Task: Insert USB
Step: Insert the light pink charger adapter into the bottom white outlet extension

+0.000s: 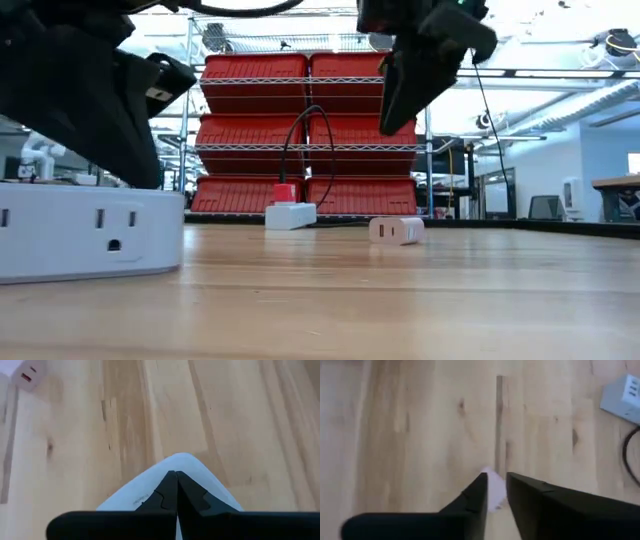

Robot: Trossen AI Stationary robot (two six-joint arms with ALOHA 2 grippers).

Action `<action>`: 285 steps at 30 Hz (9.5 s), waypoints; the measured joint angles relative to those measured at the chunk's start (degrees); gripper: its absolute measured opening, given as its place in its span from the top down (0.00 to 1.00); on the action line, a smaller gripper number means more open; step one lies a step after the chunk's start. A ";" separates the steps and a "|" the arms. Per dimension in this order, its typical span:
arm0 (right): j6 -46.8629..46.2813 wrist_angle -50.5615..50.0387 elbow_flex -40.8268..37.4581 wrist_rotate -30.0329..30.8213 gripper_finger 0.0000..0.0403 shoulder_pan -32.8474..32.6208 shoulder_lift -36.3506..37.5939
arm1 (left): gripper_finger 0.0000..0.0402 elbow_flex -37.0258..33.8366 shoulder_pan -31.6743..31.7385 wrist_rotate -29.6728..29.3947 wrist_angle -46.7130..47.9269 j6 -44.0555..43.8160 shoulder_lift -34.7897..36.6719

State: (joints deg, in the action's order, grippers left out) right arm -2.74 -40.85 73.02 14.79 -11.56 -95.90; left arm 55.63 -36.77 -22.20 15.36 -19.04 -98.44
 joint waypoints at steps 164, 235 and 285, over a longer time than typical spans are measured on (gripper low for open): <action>6.43 44.01 5.90 -32.90 0.60 1.33 -27.32 | 1.00 -10.18 -3.94 -14.30 12.02 -28.88 2.08; 3.55 94.71 -5.69 -66.06 0.60 10.04 -34.88 | 1.00 -10.23 -3.62 -17.09 4.70 -22.54 2.06; 1.25 96.03 -6.00 -76.98 0.60 13.26 -35.26 | 1.00 -10.23 -3.64 -14.88 4.67 -22.63 2.06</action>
State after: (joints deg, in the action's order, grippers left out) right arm -1.49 55.18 67.02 -62.19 1.70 -131.15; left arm 45.41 -40.40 -37.08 20.03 -41.67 -96.38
